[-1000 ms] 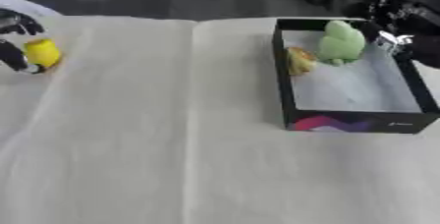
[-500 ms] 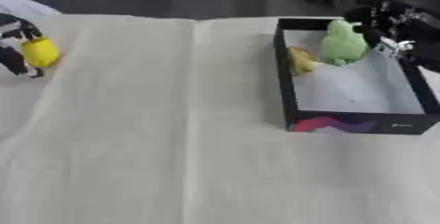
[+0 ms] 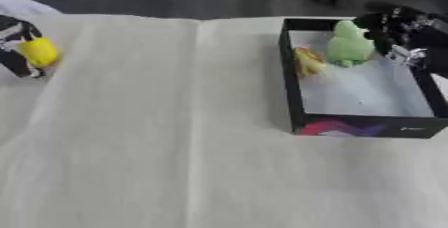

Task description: Pick up the objects with one hand, pass them to the other hand, and then place them into the box on the other side of the table.

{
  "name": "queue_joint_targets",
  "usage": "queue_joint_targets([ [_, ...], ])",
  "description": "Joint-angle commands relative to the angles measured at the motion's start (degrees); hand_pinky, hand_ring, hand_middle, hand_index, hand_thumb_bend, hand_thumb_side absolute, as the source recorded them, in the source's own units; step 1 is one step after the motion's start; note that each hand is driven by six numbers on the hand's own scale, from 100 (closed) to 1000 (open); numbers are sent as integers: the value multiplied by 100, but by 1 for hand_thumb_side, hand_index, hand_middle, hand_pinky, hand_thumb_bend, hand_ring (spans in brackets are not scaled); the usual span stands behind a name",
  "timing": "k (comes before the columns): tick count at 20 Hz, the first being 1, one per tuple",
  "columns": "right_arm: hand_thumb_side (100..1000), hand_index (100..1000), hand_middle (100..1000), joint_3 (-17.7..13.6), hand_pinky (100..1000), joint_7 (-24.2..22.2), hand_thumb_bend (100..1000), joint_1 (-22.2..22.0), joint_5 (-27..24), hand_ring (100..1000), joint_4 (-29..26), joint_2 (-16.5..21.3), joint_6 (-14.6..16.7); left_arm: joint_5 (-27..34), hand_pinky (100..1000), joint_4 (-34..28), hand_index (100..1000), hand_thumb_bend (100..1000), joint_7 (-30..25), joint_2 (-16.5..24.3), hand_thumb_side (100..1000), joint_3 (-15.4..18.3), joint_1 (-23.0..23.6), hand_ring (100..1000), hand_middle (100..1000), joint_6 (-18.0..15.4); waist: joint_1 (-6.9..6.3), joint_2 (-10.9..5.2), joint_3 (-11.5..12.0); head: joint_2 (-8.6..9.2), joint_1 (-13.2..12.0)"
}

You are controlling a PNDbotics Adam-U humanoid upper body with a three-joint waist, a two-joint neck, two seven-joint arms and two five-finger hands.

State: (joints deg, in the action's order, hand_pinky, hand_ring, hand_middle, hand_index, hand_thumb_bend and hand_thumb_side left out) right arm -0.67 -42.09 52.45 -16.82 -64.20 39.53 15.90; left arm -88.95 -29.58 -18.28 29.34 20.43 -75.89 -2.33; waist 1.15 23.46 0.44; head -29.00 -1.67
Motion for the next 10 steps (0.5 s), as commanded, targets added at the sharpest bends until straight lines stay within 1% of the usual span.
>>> queue_joint_targets([
  [1, 321, 1000, 878, -71, 1000, -26, 100, 87, 17, 1000, -23, 140, 23, -203, 837, -52, 847, 476, 246, 190, 100, -11, -67, 799, 694, 32, 4, -105, -23, 108, -22],
  [4, 321, 1000, 878, -65, 1000, -40, 100, 87, 21, 1000, -3, 142, 35, -336, 826, -26, 816, 441, 517, 171, 100, -9, -48, 776, 659, 69, 11, -98, -37, 106, -27],
  [7, 327, 1000, 879, -58, 1000, -58, 100, 95, 16, 1000, 11, 131, 47, -498, 795, 18, 776, 409, 774, 159, 100, -51, -31, 742, 624, 114, 15, -102, -49, 97, -26],
  [10, 334, 1000, 879, -54, 1000, -76, 100, 95, 4, 1000, 21, 126, 47, -629, 771, 60, 746, 372, 1042, 153, 100, -76, -23, 710, 606, 158, 18, -108, -44, 87, -25],
])
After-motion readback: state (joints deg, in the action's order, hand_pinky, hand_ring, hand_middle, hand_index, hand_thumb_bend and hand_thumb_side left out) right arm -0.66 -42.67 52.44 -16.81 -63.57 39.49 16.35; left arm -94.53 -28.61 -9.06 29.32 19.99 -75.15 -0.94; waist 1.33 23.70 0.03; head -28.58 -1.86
